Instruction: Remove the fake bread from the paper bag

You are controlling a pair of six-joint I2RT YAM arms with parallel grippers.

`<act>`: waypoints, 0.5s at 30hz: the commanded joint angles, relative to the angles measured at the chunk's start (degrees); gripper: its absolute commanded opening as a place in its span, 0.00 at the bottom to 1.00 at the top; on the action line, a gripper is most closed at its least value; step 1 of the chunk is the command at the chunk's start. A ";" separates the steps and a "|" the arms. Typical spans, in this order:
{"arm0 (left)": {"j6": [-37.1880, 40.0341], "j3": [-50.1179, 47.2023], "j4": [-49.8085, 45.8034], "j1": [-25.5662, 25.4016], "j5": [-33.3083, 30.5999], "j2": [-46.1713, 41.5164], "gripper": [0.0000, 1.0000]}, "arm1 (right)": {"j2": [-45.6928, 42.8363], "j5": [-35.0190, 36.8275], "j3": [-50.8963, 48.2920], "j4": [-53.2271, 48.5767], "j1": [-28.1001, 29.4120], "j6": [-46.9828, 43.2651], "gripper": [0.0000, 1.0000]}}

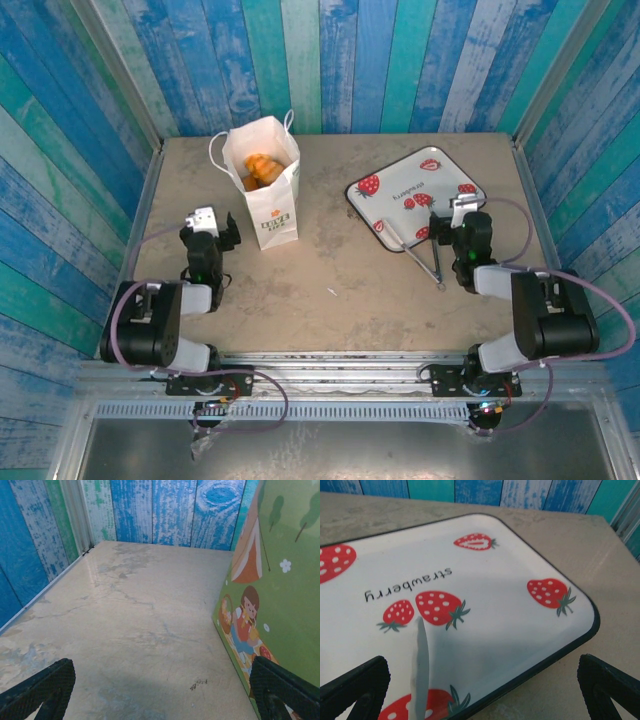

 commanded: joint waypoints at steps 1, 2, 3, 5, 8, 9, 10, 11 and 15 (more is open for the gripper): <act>-2.27 2.26 -6.68 0.21 -2.89 -6.48 0.94 | -3.94 2.30 2.84 -7.43 -0.32 1.39 1.00; -3.31 2.79 -8.81 0.21 -3.46 -7.68 0.94 | -4.98 2.81 3.80 -9.88 -0.34 2.15 1.00; -4.52 3.08 -10.67 0.20 -4.16 -9.29 0.94 | -5.90 3.28 4.56 -11.89 -0.30 2.90 1.00; -7.25 3.54 -13.65 0.21 -5.00 -12.22 0.94 | -7.89 4.30 5.85 -15.40 -0.26 4.83 1.00; -11.13 3.54 -17.43 0.21 -5.85 -16.38 0.94 | -8.82 11.77 9.99 -23.95 -0.65 12.43 1.00; -12.83 3.74 -18.92 0.21 -6.59 -17.60 0.94 | -8.49 12.08 12.20 -28.31 -1.15 13.87 1.00; -14.78 4.06 -21.22 0.21 -7.62 -19.29 0.94 | -7.97 10.83 14.82 -33.38 -1.65 14.82 1.00; -16.31 4.39 -23.20 0.22 -8.51 -20.93 0.94 | -7.32 9.62 17.15 -37.98 -1.92 15.67 1.00; -20.18 5.34 -28.78 0.21 -9.99 -27.19 0.94 | -5.77 5.31 20.85 -45.99 -1.96 17.55 1.00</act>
